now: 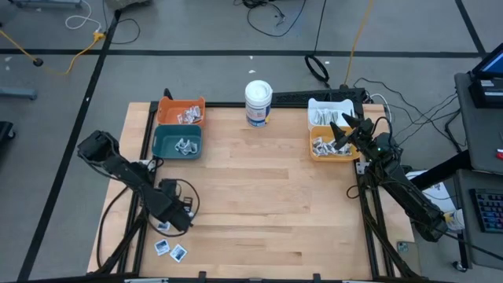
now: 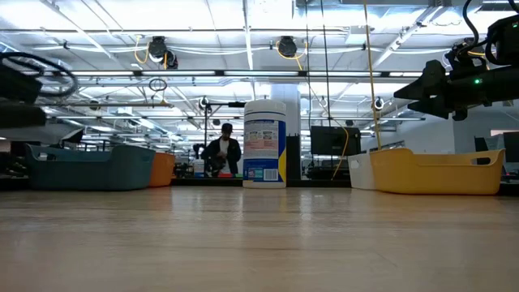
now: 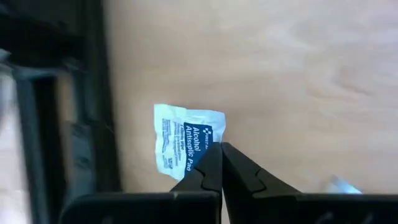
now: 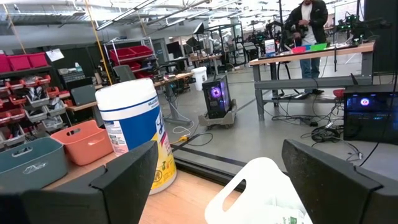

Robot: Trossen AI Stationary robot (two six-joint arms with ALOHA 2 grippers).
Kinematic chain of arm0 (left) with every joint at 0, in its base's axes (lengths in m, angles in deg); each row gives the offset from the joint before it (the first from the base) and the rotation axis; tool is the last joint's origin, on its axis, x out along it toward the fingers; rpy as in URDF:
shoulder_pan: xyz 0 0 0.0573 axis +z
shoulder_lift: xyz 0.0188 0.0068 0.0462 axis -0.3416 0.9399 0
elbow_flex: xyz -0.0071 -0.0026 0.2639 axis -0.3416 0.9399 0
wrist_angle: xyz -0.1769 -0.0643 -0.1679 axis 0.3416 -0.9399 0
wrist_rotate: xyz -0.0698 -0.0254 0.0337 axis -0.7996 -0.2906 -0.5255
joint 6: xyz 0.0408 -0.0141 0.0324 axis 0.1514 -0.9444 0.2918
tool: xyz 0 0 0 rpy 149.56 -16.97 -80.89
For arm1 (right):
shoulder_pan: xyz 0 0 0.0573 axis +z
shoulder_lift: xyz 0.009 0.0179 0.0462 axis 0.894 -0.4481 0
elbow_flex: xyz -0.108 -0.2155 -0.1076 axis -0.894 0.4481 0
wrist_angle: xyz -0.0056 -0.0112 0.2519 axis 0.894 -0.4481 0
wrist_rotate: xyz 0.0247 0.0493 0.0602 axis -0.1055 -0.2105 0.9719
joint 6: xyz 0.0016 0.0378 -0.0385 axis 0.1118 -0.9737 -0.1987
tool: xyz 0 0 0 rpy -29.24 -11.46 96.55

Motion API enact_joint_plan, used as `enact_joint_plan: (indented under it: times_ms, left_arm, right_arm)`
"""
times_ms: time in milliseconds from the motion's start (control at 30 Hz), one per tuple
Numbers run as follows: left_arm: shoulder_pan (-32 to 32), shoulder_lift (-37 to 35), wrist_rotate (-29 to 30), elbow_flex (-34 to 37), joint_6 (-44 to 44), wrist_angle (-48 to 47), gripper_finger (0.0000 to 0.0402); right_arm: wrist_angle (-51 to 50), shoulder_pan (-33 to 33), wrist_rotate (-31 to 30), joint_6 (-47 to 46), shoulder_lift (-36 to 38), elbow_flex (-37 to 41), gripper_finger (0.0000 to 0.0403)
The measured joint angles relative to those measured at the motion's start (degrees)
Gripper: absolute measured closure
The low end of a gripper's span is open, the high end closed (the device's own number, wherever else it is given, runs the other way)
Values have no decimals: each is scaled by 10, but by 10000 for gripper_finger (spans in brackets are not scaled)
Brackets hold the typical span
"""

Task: Pick & Place First Aid Supplies
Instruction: Put the blue pad into the blue bin

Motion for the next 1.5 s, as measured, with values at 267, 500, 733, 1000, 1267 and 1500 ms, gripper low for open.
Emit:
enact_joint_plan:
  times_ms: [267,500,733,1000,1267,1500]
  left_arm:
    - [26,0,35,-63,16,-39,401]
    - [56,0,52,-140,47,-134,401]
    - [142,-1,77,-187,139,-225,401]
    - [300,-23,138,-194,298,-220,402]
    - [467,-37,185,-194,463,-208,402]
    - [581,-37,218,-192,580,-138,402]
  right_arm:
    - [0,0,0,0,0,0,66]
    - [0,0,0,0,0,0,66]
    - [0,0,0,0,0,0,66]
    - [0,0,0,0,0,0,66]
    - [0,0,0,0,0,0,66]
    - [0,0,0,0,0,0,66]
